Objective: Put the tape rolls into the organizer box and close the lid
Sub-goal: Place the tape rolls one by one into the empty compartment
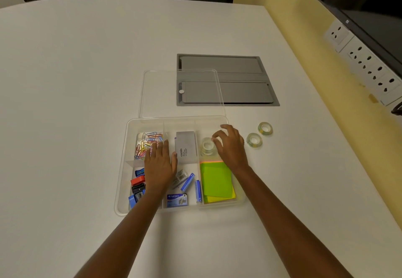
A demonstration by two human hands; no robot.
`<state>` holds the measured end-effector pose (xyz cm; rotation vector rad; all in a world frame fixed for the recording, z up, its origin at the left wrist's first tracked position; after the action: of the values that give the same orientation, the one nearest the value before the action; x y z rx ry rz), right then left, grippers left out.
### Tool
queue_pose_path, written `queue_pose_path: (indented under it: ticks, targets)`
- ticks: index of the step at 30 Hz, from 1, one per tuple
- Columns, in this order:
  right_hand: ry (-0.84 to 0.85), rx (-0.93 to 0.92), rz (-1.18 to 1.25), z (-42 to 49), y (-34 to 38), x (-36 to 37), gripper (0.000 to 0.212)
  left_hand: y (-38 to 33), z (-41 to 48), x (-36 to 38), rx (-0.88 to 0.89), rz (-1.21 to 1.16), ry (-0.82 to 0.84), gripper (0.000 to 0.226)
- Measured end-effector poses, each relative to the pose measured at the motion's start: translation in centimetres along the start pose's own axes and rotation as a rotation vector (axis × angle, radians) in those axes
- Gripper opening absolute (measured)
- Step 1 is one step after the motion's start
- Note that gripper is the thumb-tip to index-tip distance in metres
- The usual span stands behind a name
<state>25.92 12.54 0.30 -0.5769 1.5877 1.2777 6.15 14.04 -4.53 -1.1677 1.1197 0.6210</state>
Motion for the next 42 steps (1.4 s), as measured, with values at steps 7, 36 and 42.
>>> queue_pose_path:
  ticks: [7,36,42]
  targets:
    - [-0.135,0.267,0.038,1.2,-6.5,-2.5,0.022,0.0,0.1,0.1,0.002,0.005,0.002,0.068]
    - [0.013,0.04,-0.097,0.8,-1.2,0.4,0.029,0.0,0.0,0.0,-0.013,-0.009,0.007,0.068]
    - [-0.175,0.195,-0.029,2.9,-5.2,-2.7,0.026,0.0,0.0,0.0,-0.01,-0.013,-0.012,0.068]
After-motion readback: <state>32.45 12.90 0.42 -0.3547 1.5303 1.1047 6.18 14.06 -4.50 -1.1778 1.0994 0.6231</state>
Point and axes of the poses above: each hand's wrist, its own z-axis towards the middle knuckle, its own x-axis out of the palm, y = z × x, the point moved 6 cm from there along z, towards the middle knuckle, and after that the axes turned 11 degrees about x, right-handed, at the moved point
